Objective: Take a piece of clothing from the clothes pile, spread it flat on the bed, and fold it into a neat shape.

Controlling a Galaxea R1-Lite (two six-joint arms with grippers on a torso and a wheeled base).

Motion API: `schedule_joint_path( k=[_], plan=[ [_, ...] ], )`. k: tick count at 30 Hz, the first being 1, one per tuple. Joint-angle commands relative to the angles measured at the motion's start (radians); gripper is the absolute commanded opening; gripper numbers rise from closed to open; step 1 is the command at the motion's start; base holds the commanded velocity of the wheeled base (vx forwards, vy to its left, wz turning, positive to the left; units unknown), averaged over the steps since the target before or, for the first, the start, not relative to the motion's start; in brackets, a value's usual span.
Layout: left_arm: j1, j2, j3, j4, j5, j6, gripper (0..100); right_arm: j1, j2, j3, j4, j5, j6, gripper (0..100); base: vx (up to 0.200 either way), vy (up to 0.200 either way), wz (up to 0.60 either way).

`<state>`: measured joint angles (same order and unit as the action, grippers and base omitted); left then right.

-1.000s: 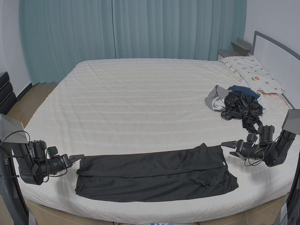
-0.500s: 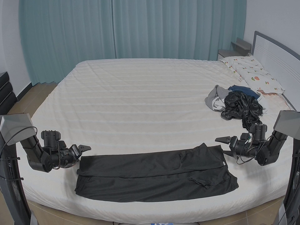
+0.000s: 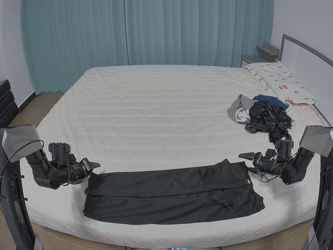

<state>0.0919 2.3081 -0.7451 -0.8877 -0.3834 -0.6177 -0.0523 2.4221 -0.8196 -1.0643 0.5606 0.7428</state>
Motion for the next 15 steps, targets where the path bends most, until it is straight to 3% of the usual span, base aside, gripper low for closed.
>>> schedule_joint_path(
  k=[1,7,8,15],
  plan=[
    [0.005,0.007,0.0,-0.004,0.0,-0.001,0,0.005,0.018,-0.021,0.001,-0.002,0.0,100,0.0,0.0,0.0],
    [0.015,0.019,-0.003,-0.005,0.0,0.001,0,0.012,0.038,-0.032,0.0,-0.034,-0.003,100,0.0,0.0,0.0],
    [0.017,0.019,-0.003,-0.005,-0.002,0.001,0,0.016,0.041,-0.035,0.001,-0.036,-0.003,0,0.0,0.0,0.0],
    [0.019,0.025,-0.007,-0.005,0.0,0.001,0,0.017,0.046,-0.038,0.0,-0.076,-0.003,0,0.0,0.0,0.0]
  ],
)
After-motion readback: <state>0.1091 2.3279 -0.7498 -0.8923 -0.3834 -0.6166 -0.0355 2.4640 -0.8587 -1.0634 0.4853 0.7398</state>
